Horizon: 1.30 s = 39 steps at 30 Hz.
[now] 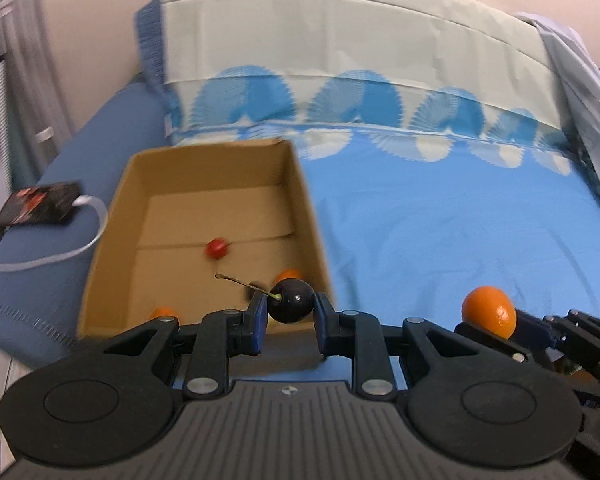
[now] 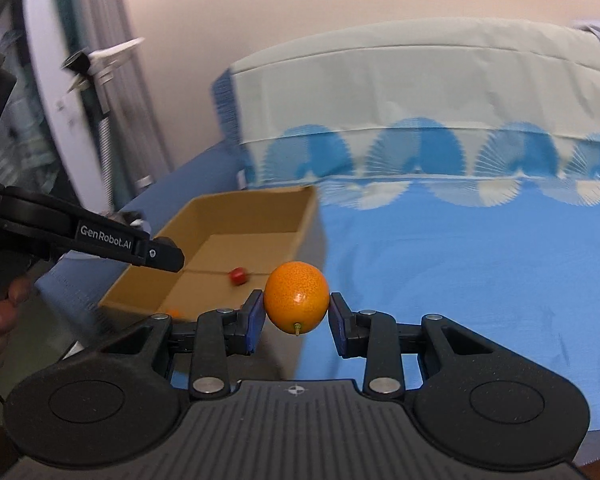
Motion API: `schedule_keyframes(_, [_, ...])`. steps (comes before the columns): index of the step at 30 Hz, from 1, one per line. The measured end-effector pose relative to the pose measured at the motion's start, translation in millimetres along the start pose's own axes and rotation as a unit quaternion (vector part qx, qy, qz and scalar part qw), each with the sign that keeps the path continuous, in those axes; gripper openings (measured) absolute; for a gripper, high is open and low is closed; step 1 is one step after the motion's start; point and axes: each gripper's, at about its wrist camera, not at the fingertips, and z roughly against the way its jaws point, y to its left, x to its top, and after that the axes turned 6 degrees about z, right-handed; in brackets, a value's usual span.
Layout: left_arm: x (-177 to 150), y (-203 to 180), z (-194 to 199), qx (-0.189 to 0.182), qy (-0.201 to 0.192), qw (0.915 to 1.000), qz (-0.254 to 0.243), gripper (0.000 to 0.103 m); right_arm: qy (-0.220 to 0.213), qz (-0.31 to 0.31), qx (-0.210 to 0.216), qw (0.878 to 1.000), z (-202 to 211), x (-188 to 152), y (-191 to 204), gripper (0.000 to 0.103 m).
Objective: Organize fruits
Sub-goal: 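Carry the dark plum and orange with both tools over the box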
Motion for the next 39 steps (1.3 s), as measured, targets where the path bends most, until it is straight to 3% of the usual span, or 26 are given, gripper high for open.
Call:
schedule_keyframes(6, [-25,39,23,0.011,-0.002,0.9995,0.031,0.027,0.008,0.043,0.011,0.999,7,1,41,0.036])
schedule_keyframes(13, [-39,60,35,0.011,-0.009,0.9986,0.052,0.027,0.013,0.072,0.011,0.997,10,3,66,0.036])
schedule_keyframes(39, [-32,71,17,0.010,0.006,0.9977,0.067,0.027,0.042,0.076,0.011,0.996,-12,6,68,0.036])
